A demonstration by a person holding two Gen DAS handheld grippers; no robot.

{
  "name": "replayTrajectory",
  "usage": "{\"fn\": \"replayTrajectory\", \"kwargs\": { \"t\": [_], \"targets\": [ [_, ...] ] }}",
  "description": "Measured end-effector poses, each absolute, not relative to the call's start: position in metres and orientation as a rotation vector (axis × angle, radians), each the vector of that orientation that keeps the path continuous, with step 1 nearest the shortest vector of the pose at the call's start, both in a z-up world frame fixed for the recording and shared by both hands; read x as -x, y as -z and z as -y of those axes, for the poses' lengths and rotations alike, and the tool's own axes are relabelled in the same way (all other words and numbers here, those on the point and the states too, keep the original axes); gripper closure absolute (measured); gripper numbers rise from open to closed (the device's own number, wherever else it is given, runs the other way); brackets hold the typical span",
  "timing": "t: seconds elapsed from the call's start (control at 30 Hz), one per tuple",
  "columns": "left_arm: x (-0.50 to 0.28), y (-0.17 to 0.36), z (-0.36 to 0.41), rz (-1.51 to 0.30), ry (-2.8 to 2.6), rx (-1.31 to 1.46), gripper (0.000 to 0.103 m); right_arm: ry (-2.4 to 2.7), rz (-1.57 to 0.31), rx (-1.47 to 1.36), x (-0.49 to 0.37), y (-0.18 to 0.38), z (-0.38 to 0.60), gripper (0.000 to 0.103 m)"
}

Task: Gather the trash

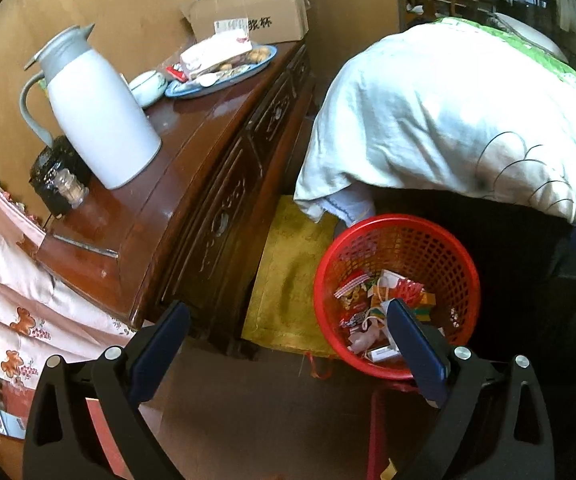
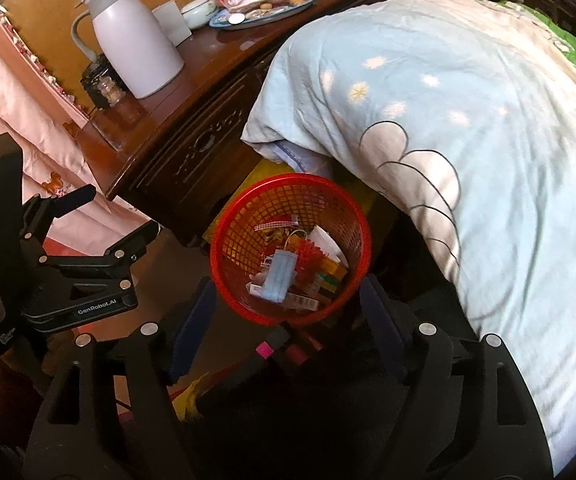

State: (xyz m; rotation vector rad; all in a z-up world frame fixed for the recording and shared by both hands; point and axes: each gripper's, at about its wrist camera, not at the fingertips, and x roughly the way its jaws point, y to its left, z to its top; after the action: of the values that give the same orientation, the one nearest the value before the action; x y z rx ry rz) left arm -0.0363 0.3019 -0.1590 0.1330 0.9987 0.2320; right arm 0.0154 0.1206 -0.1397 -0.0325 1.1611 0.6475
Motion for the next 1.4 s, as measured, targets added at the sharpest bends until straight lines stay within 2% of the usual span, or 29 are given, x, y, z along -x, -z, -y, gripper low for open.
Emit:
{"fn": "replayTrajectory", "kwargs": {
  "t": [1.4],
  "targets": [
    [0.039,0.152,-0.290,-0.983,-0.214,-0.132,0.006,-0.643,-1.128,0.070,-0.001,0.131,-0.120,0.027]
  ]
}}
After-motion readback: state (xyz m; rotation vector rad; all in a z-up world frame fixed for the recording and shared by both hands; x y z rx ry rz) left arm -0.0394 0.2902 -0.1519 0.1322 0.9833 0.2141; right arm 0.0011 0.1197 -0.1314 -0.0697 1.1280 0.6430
